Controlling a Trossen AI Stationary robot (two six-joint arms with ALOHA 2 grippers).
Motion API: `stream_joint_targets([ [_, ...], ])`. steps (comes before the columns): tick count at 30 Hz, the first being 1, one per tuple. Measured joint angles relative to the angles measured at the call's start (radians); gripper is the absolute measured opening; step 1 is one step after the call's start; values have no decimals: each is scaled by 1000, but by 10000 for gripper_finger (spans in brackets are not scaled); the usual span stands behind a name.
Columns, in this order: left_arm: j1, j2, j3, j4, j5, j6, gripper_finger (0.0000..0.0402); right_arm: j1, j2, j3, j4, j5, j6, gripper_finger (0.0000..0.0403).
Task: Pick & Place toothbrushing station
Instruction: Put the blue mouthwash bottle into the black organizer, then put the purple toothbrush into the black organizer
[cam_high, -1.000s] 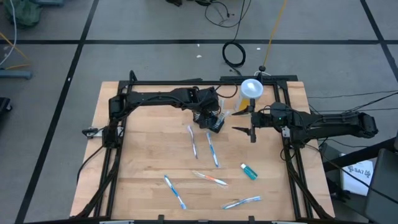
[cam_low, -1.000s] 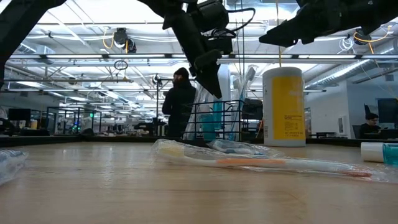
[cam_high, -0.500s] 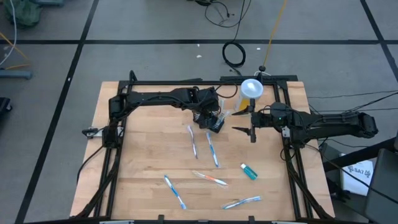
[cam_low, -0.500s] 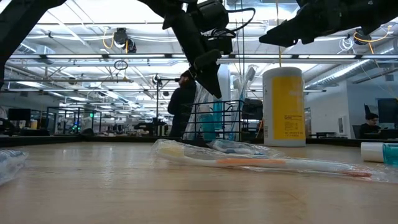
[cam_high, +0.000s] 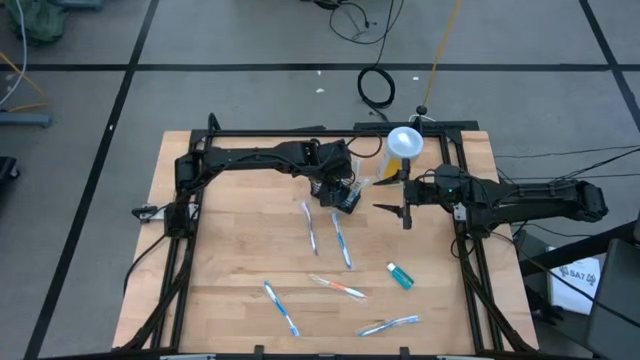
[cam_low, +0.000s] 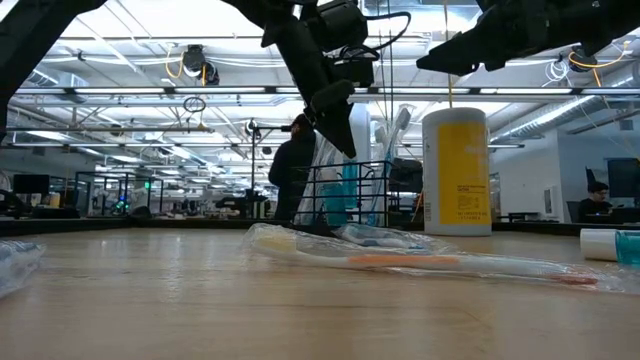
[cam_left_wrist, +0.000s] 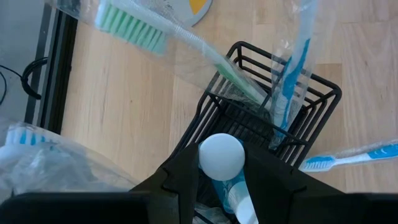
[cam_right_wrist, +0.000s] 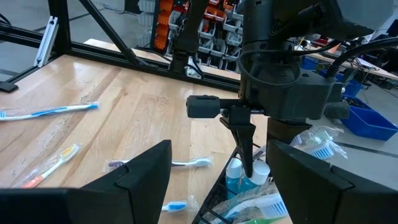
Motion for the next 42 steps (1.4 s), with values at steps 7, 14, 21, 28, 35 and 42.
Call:
stream_joint_targets([
  [7, 0, 0, 0, 0, 0, 15, 129, 0, 0, 0, 0, 0, 0, 256],
  [14, 7, 8, 0, 19, 51, 86, 129, 0, 0, 1, 0, 0, 0, 256],
  [21, 16, 28, 0, 33, 69, 33, 129, 0, 0, 1, -1, 0, 5, 256],
  [28, 18, 28, 0, 11, 69, 26, 129, 0, 0, 1, -1, 0, 5, 256],
  [35, 13, 26, 0, 3, 23, 28, 129, 0, 0, 1, -1, 0, 6, 256],
  [42, -23, -29, 0, -8, 21, 37, 129, 0, 0, 1, -1, 0, 7, 256],
])
